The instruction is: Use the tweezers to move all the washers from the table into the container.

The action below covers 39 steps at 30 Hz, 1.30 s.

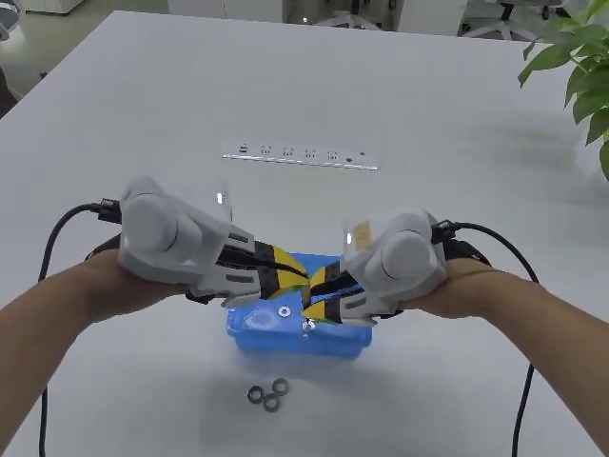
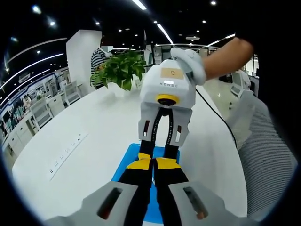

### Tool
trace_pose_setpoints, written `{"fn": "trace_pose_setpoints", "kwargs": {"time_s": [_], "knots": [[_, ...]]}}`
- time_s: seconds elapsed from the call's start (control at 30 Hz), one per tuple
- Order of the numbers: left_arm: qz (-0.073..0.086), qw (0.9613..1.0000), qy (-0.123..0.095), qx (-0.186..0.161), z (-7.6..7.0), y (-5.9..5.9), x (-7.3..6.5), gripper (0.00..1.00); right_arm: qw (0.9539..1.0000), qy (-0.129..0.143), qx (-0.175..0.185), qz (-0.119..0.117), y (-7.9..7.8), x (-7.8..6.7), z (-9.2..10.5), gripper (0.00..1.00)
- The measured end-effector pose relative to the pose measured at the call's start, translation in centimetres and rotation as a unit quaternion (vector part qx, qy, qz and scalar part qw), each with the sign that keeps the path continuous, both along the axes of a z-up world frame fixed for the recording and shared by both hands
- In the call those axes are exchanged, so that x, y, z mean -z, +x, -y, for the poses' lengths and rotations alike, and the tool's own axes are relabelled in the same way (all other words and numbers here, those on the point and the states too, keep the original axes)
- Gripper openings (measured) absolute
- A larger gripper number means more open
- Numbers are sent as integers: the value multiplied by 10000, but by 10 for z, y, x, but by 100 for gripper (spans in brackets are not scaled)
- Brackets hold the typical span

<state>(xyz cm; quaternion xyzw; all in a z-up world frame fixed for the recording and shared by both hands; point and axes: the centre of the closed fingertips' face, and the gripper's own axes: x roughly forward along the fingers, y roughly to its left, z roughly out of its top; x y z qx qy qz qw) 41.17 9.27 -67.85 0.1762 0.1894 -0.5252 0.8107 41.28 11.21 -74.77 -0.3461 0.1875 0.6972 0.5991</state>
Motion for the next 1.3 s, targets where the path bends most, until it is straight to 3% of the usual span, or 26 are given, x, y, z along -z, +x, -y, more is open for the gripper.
{"fn": "trace_pose_setpoints", "kwargs": {"time_s": [0.5,0.8,1.3], "knots": [[-66,9999,-98,-105,-1,-4,-14,4,9989,199,422,-86,-3,-20,13,26],[-20,9999,-67,-147,-4,-7,-25,4,9966,365,691,-273,-14,-34,25,37],[-64,9998,-3,-199,-8,-20,-35,4,9937,469,950,-359,-36,-48,54,58]]}}
